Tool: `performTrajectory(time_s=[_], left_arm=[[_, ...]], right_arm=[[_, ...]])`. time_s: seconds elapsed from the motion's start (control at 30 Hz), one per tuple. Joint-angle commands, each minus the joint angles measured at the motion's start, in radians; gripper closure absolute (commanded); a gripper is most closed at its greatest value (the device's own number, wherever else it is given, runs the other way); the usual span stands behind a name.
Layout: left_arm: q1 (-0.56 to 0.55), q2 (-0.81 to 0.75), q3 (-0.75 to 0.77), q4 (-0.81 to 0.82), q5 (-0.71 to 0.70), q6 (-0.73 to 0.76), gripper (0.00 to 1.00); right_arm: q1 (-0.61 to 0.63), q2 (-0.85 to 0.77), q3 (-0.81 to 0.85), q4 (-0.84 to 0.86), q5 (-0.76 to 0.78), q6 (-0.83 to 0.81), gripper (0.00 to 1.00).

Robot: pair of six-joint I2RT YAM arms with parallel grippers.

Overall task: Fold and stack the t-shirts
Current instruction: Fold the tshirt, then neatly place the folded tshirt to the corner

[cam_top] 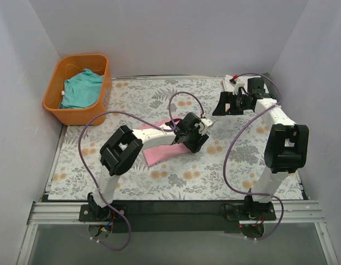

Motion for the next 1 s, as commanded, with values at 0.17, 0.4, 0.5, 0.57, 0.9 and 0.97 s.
performTrajectory(time_s=[0.17, 0.4, 0.5, 0.57, 0.9, 0.97], left_arm=[[0.005, -0.216, -0.241, -0.259, 0.347, 0.254, 0.49], [0.006, -0.480, -0.424, -0.344, 0.349, 0.393, 0.53], [0.006, -0.581, -0.409, -0.211, 0.241, 0.191, 0.51], [0.005, -0.606, -0.392, -0.177, 0.201, 0.073, 0.51], [-0.012, -0.413, -0.333, -0.124, -0.208, -0.110, 0.69], [-0.014, -0.387, -0.323, -0.117, -0.225, -0.113, 0.70]], right_arm=[[-0.006, -0.041, -0.006, -0.043, -0.098, -0.048, 0.17], [-0.004, -0.086, -0.115, -0.046, -0.147, -0.049, 0.19], [-0.004, -0.104, -0.181, -0.025, -0.171, -0.002, 0.23], [-0.004, -0.130, -0.233, 0.041, -0.177, 0.080, 0.25], [0.026, -0.187, -0.459, 0.296, -0.151, 0.322, 0.32], [0.028, -0.187, -0.473, 0.311, -0.151, 0.328, 0.33]])
